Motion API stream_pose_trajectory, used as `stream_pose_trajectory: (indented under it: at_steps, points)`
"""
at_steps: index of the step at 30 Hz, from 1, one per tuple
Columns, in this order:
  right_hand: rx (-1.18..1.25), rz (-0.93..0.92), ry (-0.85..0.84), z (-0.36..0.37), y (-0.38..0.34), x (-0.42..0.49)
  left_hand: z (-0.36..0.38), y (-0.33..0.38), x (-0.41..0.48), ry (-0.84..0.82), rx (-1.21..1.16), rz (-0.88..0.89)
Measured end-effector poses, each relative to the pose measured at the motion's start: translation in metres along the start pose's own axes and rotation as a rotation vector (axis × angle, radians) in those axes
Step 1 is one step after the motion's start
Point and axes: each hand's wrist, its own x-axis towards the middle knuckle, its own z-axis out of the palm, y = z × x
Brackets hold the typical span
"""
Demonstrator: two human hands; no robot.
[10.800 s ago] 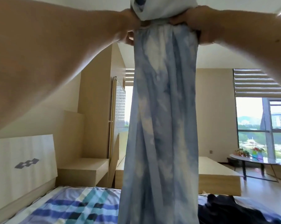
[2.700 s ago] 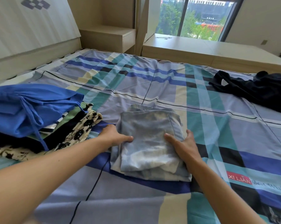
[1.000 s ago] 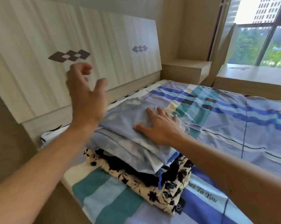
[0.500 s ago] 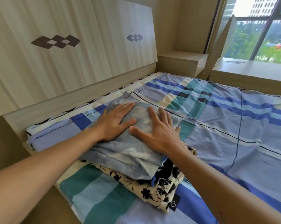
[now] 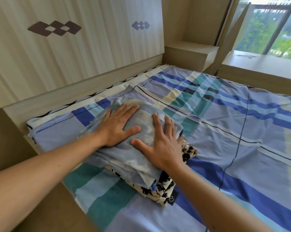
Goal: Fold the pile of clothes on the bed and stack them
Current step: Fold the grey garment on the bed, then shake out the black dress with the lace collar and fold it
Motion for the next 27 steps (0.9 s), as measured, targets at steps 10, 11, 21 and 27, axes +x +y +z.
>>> stream_pose_trajectory:
  at_steps: [10, 11, 21, 27]
  points:
    - [0.010, 0.015, -0.029, -0.059, -0.010, 0.008, -0.059, 0.045, -0.001, 0.050, 0.030, -0.039]
    - [0.033, 0.018, -0.021, -0.063, -0.008, 0.007, -0.062, 0.051, -0.001, 0.060, 0.032, -0.034]
    - [0.120, -0.041, 0.085, -0.081, -0.004, 0.003, -0.078, 0.085, 0.002, 0.113, -0.012, 0.016]
    - [0.358, -0.044, 0.292, -0.099, 0.010, -0.015, -0.071, 0.136, 0.000, 0.318, -0.389, -0.069]
